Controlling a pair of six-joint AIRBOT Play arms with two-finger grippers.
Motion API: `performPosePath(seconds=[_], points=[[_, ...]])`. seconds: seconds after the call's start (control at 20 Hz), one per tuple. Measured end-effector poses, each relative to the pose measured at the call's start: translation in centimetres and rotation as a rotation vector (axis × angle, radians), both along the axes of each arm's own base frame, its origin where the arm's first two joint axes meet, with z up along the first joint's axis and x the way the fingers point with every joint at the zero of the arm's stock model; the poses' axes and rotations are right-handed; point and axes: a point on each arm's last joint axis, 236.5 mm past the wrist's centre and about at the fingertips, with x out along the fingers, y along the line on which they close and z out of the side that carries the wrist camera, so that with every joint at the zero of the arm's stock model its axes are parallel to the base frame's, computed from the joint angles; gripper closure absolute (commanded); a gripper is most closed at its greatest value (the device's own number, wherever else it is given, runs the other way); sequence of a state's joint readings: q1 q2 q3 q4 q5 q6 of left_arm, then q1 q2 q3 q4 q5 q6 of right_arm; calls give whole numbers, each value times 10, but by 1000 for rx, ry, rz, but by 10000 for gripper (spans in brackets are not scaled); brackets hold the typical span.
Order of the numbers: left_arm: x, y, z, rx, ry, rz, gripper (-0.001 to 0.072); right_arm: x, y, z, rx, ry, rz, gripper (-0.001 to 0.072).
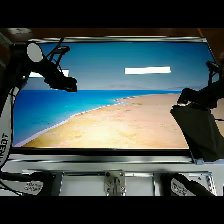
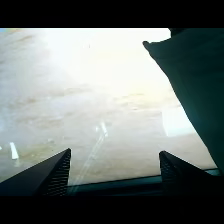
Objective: Fold the shirts.
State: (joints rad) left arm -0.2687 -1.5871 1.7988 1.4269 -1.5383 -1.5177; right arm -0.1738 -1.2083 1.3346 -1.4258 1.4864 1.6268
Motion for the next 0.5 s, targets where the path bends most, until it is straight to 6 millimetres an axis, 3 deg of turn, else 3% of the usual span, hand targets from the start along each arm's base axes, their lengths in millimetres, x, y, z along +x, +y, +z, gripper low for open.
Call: performPosePath(seconds=[0.5], points=[[-1, -6, -8, -36, 19, -6, 187, 4, 11, -10, 15, 27, 27, 39]])
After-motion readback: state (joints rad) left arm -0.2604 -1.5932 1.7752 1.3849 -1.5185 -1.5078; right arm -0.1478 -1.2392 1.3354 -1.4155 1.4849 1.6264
